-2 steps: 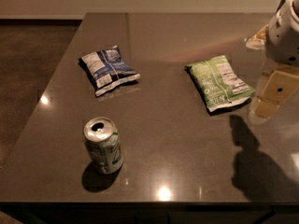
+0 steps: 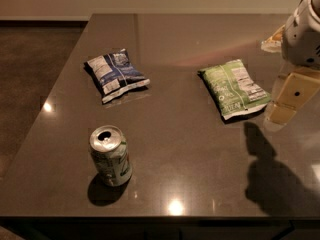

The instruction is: Knock 7up can over

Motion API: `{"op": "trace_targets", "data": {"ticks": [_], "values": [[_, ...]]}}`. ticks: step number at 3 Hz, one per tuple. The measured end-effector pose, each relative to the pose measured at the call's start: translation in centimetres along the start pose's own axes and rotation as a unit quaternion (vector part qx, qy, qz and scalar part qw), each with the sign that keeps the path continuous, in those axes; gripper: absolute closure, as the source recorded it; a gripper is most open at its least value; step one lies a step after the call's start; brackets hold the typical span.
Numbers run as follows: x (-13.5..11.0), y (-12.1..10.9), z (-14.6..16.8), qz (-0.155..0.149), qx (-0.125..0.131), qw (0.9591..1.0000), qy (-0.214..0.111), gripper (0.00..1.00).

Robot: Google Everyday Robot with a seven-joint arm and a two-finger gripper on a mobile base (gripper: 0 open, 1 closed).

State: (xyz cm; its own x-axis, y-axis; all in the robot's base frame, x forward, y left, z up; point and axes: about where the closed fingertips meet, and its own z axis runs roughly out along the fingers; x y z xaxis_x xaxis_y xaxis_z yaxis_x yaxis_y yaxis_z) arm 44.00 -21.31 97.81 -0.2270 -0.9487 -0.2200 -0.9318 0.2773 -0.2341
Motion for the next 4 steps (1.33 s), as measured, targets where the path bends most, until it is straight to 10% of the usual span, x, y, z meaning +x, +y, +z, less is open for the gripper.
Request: {"op": "trace_targets", "data": {"ticks": [2, 4], "values": [[-6.0, 2.8, 1.0, 0.02, -0.046, 0.9905, -0.128, 0.0], [-14.8, 7.8, 2.0, -0.035, -0.087, 0.9657, -0.242, 0.0]]}}
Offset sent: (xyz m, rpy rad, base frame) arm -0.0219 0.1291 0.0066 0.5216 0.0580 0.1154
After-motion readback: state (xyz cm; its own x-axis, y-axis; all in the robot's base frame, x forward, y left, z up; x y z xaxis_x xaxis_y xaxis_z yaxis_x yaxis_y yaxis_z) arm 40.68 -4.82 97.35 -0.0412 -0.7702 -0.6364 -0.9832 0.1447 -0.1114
